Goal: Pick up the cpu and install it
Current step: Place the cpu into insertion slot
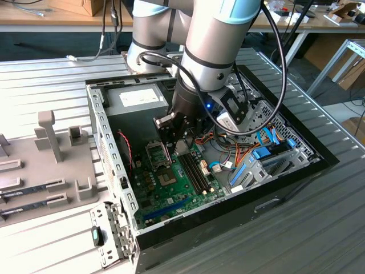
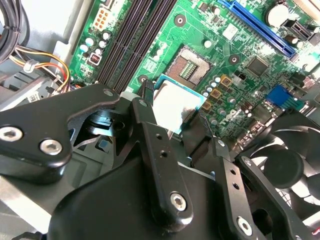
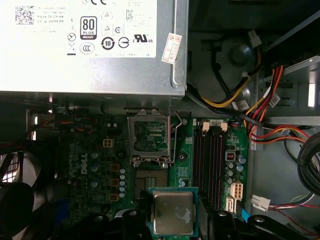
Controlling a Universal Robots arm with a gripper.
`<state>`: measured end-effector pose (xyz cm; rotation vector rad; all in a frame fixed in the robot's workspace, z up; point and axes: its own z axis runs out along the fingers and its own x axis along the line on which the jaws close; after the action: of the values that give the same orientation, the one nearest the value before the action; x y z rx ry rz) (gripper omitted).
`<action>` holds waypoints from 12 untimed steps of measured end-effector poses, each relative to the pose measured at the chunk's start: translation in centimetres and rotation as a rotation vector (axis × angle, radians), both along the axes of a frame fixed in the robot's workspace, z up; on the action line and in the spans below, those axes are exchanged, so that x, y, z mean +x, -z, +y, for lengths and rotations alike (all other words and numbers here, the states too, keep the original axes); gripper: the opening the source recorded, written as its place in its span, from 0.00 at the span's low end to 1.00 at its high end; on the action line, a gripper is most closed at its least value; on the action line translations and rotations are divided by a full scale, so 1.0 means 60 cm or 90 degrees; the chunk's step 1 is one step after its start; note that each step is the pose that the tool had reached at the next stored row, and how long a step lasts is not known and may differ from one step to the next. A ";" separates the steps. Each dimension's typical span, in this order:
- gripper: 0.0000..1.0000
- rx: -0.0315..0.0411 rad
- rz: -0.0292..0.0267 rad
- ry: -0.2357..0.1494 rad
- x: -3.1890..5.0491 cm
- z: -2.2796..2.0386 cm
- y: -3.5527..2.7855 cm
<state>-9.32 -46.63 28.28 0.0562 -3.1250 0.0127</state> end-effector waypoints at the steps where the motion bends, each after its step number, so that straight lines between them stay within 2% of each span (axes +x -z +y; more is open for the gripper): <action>1: 0.47 0.0000 0.0000 0.000 0.000 0.0000 0.000; 12: 0.47 0.0000 0.0000 0.000 0.000 0.0000 0.005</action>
<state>-9.32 -46.63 27.97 0.0562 -3.1250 0.0127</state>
